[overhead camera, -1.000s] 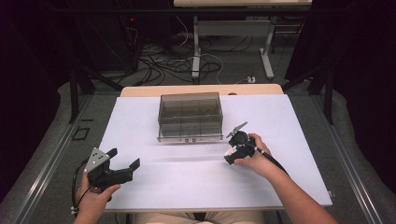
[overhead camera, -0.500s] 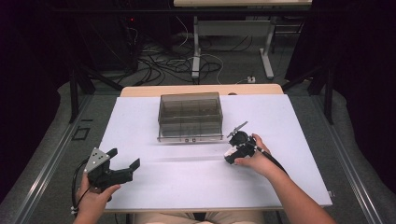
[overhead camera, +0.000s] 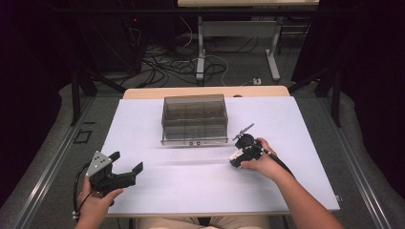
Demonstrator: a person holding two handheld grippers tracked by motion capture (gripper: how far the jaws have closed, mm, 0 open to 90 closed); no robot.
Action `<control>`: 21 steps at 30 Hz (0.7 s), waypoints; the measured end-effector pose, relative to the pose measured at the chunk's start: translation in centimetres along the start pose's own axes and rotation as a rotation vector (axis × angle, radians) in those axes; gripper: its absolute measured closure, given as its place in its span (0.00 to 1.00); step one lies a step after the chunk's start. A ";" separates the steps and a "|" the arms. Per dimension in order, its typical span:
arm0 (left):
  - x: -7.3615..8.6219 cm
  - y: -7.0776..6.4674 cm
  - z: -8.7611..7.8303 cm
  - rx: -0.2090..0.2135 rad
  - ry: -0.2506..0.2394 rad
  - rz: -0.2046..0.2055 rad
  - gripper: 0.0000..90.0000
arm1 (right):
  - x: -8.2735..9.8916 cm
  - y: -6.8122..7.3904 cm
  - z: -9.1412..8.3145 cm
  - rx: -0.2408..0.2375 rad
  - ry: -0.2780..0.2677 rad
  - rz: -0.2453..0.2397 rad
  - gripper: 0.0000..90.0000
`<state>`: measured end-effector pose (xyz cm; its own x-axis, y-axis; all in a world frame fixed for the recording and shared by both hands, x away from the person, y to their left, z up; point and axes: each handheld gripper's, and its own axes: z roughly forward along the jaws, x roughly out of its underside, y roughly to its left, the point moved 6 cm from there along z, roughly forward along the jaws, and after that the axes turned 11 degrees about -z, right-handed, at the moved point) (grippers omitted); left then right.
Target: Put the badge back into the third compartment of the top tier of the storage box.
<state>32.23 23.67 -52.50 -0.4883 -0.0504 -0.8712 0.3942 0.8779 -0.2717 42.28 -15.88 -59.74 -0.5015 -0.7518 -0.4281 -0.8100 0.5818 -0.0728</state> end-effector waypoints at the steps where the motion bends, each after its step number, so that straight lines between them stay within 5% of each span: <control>1: 0.0 0.0 0.0 0.000 0.000 0.000 0.04 | 0.0 0.0 0.0 -0.001 0.000 0.003 0.21; 8: 0.0 0.0 0.0 -0.001 -0.003 -0.002 0.04 | 0.1 0.1 0.0 0.004 -0.017 0.048 0.26; 21: 0.0 0.1 0.0 -0.003 -0.001 -0.002 0.04 | 0.4 -0.1 -0.5 0.004 0.011 0.010 0.35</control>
<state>32.26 23.71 -52.50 -0.4881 -0.0528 -0.8712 0.3912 0.8791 -0.2724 42.02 -16.34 -59.46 -0.5131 -0.7490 -0.4192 -0.8037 0.5907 -0.0718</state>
